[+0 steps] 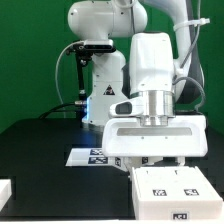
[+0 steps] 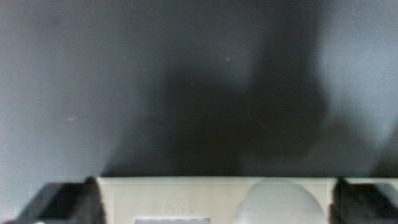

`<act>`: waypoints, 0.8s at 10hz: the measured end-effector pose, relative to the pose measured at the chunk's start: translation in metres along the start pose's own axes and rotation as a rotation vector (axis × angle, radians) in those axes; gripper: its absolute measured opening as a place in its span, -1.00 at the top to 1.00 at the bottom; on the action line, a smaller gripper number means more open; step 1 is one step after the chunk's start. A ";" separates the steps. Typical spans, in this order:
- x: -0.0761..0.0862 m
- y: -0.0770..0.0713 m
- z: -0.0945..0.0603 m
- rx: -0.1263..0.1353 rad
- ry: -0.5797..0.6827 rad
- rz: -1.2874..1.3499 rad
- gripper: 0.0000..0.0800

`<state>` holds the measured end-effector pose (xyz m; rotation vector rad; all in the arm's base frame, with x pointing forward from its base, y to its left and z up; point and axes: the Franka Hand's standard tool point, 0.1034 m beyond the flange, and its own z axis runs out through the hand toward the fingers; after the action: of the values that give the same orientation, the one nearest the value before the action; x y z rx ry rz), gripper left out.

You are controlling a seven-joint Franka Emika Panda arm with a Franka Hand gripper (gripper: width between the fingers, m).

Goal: Assemble cabinet

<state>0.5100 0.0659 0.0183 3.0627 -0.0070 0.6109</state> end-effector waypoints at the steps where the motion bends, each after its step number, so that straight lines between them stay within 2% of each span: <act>1: 0.000 0.000 0.000 0.000 0.000 -0.001 -0.32; 3: 0.000 0.000 0.000 0.001 0.000 -0.006 0.37; 4: 0.000 0.000 0.000 0.000 0.000 -0.005 0.37; 5: 0.000 0.000 0.000 0.000 0.000 -0.005 0.45; 8: 0.000 0.000 0.000 0.000 0.000 -0.006 0.45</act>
Offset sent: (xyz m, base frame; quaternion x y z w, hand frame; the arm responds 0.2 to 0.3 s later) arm 0.0000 0.0000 0.0000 0.0000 0.0000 0.0000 1.0000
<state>0.5100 0.0656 0.0183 3.0612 0.0015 0.6105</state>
